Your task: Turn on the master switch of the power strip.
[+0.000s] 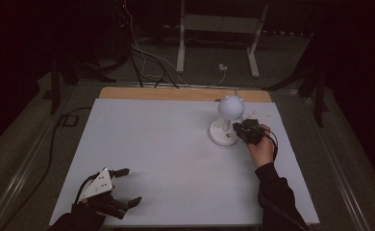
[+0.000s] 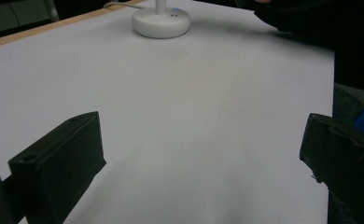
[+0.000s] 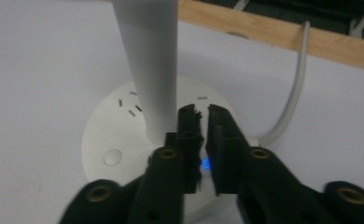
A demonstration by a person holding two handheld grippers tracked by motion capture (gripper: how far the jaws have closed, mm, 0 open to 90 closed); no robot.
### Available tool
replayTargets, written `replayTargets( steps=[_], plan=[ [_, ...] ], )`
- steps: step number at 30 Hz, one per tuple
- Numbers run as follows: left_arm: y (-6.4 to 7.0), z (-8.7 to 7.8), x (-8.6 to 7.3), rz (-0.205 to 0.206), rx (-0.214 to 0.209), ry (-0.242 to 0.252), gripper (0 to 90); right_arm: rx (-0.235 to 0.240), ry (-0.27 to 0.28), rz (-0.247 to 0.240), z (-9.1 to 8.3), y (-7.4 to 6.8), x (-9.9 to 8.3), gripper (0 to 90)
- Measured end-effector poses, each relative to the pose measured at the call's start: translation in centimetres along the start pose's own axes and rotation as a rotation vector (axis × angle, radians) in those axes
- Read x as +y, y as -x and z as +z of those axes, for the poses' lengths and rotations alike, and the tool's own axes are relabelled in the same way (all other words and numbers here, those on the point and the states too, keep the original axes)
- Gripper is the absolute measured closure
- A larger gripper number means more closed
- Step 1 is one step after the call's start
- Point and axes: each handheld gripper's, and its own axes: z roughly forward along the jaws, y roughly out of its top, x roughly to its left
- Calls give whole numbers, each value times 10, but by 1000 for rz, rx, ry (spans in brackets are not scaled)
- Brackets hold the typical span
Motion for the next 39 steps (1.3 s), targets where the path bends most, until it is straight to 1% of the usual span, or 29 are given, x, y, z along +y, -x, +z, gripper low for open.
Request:
replayTargets(
  steps=[1,2,3,5,7,9,10,11,12,14,16,17,18,20,23,27,29,33,39],
  plan=[
    [0,0,0,0,1,0,2,-17,8,4,-2,-1,1,728],
    [0,0,0,1,1,-1,2,-17,8,4,-2,-1,1,728],
    [0,0,0,2,1,-2,2,-19,15,4,-2,-1,2,639],
    [0,0,0,3,0,0,2,-20,26,12,-4,-1,2,526],
    [0,0,0,2,1,-2,2,1,33,30,-5,0,2,414],
    [0,0,0,2,1,-3,2,13,35,32,-6,0,2,334],
    [0,0,0,4,0,-4,2,23,39,33,-6,0,1,275],
    [0,0,0,3,-1,-1,2,40,51,41,-7,1,1,165],
    [0,0,0,2,0,-1,2,40,51,41,-7,1,1,165],
    [0,0,0,3,0,-2,2,83,58,53,-10,2,0,102],
    [0,0,0,6,1,-4,2,147,55,36,-14,2,-2,21],
    [0,0,0,4,-1,0,2,147,55,36,-14,2,-2,21],
    [0,0,0,2,-1,1,2,164,55,39,-16,2,-1,16],
    [0,0,0,3,0,-1,2,184,58,39,-19,1,-1,12],
    [0,0,0,1,-3,4,2,212,47,35,-23,0,1,0],
    [0,0,0,0,-4,2,2,232,53,37,-29,-3,1,0],
    [0,0,0,-1,-6,6,2,232,53,28,-33,-5,2,0],
    [0,0,0,-1,-5,4,2,254,52,26,-39,-9,0,0],
    [0,0,0,-3,-6,4,2,285,51,9,-48,-15,-4,0]
  ],
)
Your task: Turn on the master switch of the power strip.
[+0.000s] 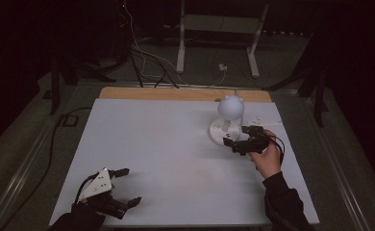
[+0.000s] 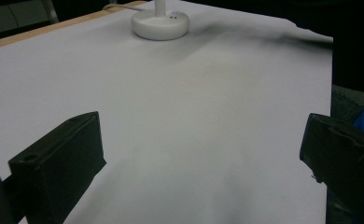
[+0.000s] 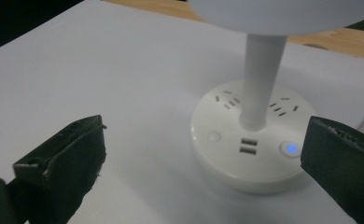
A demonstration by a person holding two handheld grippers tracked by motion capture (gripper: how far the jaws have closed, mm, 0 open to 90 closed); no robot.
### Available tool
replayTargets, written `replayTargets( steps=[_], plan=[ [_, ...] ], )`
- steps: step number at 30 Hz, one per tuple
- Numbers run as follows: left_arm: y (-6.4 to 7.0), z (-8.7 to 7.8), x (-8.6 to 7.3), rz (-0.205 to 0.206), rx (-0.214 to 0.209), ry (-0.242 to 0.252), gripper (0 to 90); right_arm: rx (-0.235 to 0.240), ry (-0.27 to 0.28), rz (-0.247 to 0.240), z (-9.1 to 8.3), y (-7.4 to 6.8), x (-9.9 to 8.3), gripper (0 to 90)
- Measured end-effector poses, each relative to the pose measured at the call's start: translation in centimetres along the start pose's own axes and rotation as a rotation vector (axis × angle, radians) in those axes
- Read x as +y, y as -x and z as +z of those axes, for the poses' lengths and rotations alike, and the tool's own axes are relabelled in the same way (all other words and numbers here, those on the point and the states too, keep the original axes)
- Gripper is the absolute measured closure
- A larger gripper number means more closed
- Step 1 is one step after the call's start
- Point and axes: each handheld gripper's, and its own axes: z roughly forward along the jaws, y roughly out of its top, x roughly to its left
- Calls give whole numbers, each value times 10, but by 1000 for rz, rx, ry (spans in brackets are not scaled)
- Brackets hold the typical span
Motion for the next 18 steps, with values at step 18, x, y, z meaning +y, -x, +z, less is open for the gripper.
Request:
replayTargets(
  steps=[18],
  plan=[
    [0,0,0,4,-2,-3,2,20,7,-41,-17,-11,-32,0]
  ],
)
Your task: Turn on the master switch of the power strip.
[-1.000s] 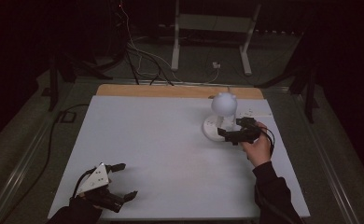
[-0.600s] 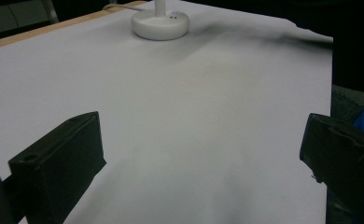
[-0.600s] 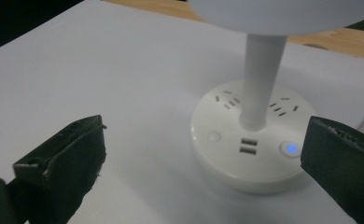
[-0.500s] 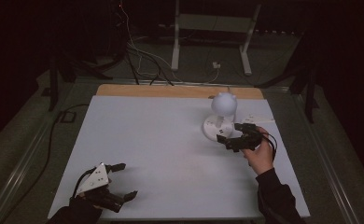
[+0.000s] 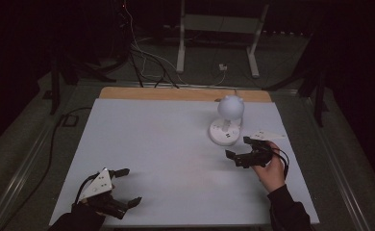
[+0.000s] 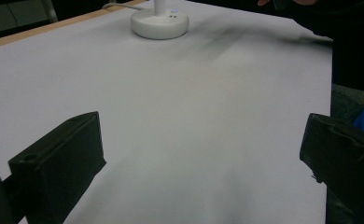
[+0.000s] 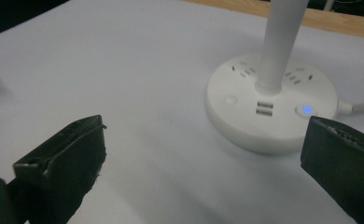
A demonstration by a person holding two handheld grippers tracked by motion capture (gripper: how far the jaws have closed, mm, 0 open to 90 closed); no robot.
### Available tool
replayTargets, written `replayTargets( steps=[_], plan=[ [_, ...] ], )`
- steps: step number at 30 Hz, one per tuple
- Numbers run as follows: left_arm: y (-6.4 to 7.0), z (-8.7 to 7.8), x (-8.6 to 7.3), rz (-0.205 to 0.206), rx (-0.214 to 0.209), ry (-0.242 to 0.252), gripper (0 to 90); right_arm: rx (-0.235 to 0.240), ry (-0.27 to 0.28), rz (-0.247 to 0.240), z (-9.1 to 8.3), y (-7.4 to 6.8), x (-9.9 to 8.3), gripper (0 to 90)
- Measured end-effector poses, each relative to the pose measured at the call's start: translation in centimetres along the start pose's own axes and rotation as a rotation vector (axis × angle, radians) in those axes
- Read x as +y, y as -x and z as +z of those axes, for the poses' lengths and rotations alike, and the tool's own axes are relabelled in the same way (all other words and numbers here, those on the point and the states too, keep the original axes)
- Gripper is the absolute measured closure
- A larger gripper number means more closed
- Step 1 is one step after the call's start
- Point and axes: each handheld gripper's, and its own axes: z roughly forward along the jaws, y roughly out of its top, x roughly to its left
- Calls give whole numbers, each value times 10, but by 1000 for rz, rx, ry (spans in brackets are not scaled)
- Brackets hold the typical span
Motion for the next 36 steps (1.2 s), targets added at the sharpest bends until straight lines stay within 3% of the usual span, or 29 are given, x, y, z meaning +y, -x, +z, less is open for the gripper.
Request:
replayTargets(
  steps=[6,13,20,27,36],
  plan=[
    [0,0,0,0,-1,0,2,7,1,6,-9,-1,-14,0],
    [0,0,0,-2,-1,4,2,-3,-53,-26,-16,-7,-32,0],
    [0,1,0,-2,-1,0,2,-7,-68,-57,-25,-12,-49,0],
    [0,1,0,-2,-1,-3,2,-5,-119,-40,-33,-12,-67,0],
    [0,1,0,-4,-1,-1,2,-4,-153,-74,-46,-11,-85,0]
  ],
)
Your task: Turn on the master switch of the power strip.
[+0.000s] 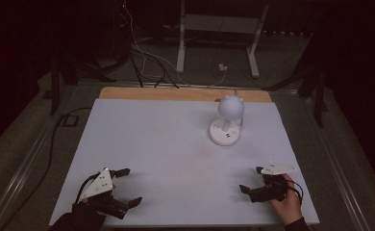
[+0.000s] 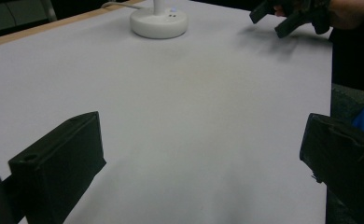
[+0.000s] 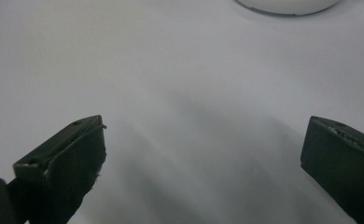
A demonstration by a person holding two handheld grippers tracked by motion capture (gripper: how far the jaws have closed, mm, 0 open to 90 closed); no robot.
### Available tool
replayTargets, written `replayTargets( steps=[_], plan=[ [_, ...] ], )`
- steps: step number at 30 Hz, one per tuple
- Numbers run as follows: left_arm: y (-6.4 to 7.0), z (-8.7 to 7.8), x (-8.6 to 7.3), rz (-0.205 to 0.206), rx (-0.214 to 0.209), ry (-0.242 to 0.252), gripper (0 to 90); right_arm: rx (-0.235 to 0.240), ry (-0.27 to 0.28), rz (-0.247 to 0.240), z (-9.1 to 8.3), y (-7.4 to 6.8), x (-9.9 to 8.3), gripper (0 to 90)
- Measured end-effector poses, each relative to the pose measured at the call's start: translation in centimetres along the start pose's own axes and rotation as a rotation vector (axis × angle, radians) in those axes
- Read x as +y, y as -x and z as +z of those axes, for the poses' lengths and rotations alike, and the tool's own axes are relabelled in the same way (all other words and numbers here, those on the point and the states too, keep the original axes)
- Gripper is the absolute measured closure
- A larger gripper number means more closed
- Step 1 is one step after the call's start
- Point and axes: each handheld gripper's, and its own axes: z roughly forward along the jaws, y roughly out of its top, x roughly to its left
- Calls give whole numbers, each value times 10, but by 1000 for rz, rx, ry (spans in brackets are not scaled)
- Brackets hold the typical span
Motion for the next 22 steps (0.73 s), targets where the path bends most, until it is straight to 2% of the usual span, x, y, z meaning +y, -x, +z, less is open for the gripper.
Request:
replayTargets(
  steps=[3,7,11,22],
  plan=[
    [0,0,0,0,1,-3,2,-8,-6,-26,-3,-1,-6,0],
    [0,1,0,-1,-3,-5,2,-24,-47,-44,-1,1,-13,0],
    [0,1,0,1,-3,-5,2,-18,-26,-41,0,3,-12,0],
    [0,1,0,2,-3,-6,2,-20,-35,-57,2,2,-11,0]
  ],
)
